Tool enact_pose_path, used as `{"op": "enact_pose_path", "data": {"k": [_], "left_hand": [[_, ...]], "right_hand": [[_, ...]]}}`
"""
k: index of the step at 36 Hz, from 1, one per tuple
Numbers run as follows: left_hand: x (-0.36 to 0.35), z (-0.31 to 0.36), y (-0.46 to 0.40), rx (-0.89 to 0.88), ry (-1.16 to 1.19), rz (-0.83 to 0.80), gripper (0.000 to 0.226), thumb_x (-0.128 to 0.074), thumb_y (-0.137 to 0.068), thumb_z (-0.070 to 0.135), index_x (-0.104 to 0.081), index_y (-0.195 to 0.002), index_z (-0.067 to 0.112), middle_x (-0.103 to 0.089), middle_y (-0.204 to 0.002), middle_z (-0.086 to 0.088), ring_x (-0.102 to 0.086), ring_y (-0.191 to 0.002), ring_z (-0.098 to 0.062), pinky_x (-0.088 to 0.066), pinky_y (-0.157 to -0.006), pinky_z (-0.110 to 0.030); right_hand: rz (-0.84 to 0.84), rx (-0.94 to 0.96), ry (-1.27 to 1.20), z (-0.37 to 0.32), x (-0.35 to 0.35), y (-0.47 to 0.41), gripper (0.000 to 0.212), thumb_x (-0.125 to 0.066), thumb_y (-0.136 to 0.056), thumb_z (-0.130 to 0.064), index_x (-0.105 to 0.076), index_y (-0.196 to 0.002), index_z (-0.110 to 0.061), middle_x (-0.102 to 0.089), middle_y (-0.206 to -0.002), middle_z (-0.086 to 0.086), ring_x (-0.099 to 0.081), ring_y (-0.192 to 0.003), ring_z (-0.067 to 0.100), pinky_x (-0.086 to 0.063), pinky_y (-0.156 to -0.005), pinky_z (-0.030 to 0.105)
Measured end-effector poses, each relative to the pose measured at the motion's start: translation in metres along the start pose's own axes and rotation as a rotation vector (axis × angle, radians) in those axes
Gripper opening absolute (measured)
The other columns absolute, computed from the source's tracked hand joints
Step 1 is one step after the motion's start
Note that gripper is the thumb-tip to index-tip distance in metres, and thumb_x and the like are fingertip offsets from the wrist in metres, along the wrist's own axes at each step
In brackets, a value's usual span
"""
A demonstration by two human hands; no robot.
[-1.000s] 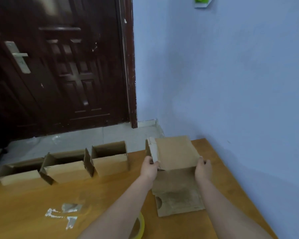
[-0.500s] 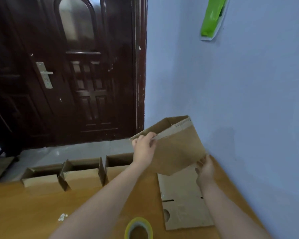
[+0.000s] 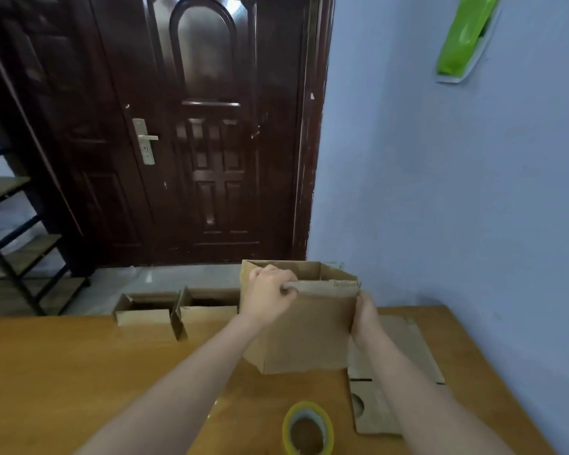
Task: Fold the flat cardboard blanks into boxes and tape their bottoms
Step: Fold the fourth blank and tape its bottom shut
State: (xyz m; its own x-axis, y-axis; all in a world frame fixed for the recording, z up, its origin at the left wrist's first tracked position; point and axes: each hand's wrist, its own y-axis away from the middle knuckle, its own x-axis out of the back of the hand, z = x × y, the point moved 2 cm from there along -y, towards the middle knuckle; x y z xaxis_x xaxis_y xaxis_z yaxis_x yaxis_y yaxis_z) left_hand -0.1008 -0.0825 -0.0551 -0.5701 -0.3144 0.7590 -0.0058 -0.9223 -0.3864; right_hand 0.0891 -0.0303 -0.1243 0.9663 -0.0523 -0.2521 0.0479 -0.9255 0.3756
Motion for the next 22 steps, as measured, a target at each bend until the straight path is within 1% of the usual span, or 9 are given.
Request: {"op": "enact_pose_path", "data": {"k": [2,4,6,8,11,12,16,20,22], "left_hand": [[0.001,-0.014,0.014,-0.024,-0.032,-0.024,0.014,-0.058,-0.086,0.016,-0.070,-0.094,0.018,-0.067,-0.096,0.008,-0.053,-0.103,-0.009,-0.022,-0.096,-0.024],[0.001,-0.027,0.027,-0.052,-0.047,-0.040,0.015,-0.059,-0.084,0.011,-0.070,-0.095,0.013,-0.068,-0.098,0.004,-0.055,-0.104,-0.013,-0.030,-0.101,-0.030],[-0.001,-0.040,0.040,-0.062,-0.070,-0.073,0.014,-0.060,-0.082,0.006,-0.069,-0.093,0.009,-0.067,-0.096,-0.001,-0.055,-0.102,-0.018,-0.041,-0.096,-0.033],[-0.004,-0.053,0.053,-0.057,-0.103,-0.099,0.011,-0.060,-0.082,0.006,-0.067,-0.089,0.010,-0.065,-0.094,-0.001,-0.054,-0.099,-0.017,-0.046,-0.089,-0.031],[-0.009,-0.069,0.072,-0.061,-0.146,-0.107,0.008,-0.063,-0.082,0.008,-0.063,-0.082,0.017,-0.063,-0.089,0.004,-0.054,-0.095,-0.014,-0.048,-0.082,-0.025],[-0.011,-0.074,0.078,-0.068,-0.155,-0.111,0.009,-0.065,-0.081,0.009,-0.063,-0.080,0.017,-0.063,-0.088,0.004,-0.055,-0.093,-0.013,-0.049,-0.081,-0.024],[-0.022,-0.086,0.094,-0.076,-0.152,-0.109,0.013,-0.070,-0.078,0.007,-0.063,-0.078,0.019,-0.064,-0.085,0.004,-0.058,-0.088,-0.015,-0.052,-0.078,-0.027],[-0.029,-0.095,0.106,-0.047,-0.169,-0.162,0.009,-0.060,-0.086,0.009,-0.063,-0.088,0.017,-0.062,-0.098,0.002,-0.053,-0.101,-0.015,-0.047,-0.089,-0.029],[-0.031,-0.099,0.113,-0.078,-0.180,-0.178,0.013,-0.064,-0.081,0.007,-0.062,-0.087,0.018,-0.063,-0.095,0.002,-0.055,-0.097,-0.016,-0.049,-0.088,-0.031]], "right_hand": [[-0.014,-0.042,-0.009,0.015,-0.009,0.000,0.049,-0.024,-0.101,-0.040,-0.067,-0.093,-0.017,-0.067,-0.097,0.009,-0.060,-0.091,0.020,-0.047,-0.072,0.036],[-0.013,-0.088,-0.007,0.028,-0.017,0.004,0.049,-0.024,-0.100,-0.038,-0.067,-0.091,-0.016,-0.067,-0.094,0.010,-0.060,-0.091,0.023,-0.048,-0.075,0.036],[0.001,-0.124,0.016,0.042,-0.024,0.005,0.050,-0.025,-0.100,-0.041,-0.068,-0.095,-0.015,-0.067,-0.098,0.013,-0.060,-0.095,0.026,-0.049,-0.081,0.039],[-0.009,-0.167,0.036,0.058,-0.027,0.004,0.053,-0.026,-0.098,-0.045,-0.068,-0.099,-0.013,-0.066,-0.100,0.015,-0.060,-0.097,0.027,-0.050,-0.087,0.040],[0.003,-0.209,0.045,0.076,-0.031,0.007,0.047,-0.026,-0.101,-0.038,-0.065,-0.087,-0.016,-0.064,-0.084,0.012,-0.058,-0.081,0.023,-0.047,-0.066,0.033],[0.006,-0.209,0.042,0.080,-0.032,0.009,0.045,-0.027,-0.101,-0.036,-0.065,-0.089,-0.018,-0.063,-0.082,0.011,-0.057,-0.079,0.023,-0.045,-0.064,0.032],[-0.013,-0.202,0.045,0.094,-0.043,0.014,0.036,-0.032,-0.100,-0.028,-0.065,-0.105,-0.013,-0.065,-0.092,0.014,-0.059,-0.081,0.026,-0.047,-0.064,0.032],[-0.009,-0.238,0.095,0.112,-0.048,0.015,0.036,-0.031,-0.100,-0.021,-0.064,-0.113,-0.012,-0.063,-0.106,0.018,-0.060,-0.091,0.030,-0.050,-0.066,0.034],[-0.017,-0.250,0.158,0.119,-0.046,0.014,0.037,-0.030,-0.099,-0.017,-0.063,-0.116,-0.013,-0.060,-0.112,0.019,-0.059,-0.097,0.032,-0.051,-0.068,0.035]]}}
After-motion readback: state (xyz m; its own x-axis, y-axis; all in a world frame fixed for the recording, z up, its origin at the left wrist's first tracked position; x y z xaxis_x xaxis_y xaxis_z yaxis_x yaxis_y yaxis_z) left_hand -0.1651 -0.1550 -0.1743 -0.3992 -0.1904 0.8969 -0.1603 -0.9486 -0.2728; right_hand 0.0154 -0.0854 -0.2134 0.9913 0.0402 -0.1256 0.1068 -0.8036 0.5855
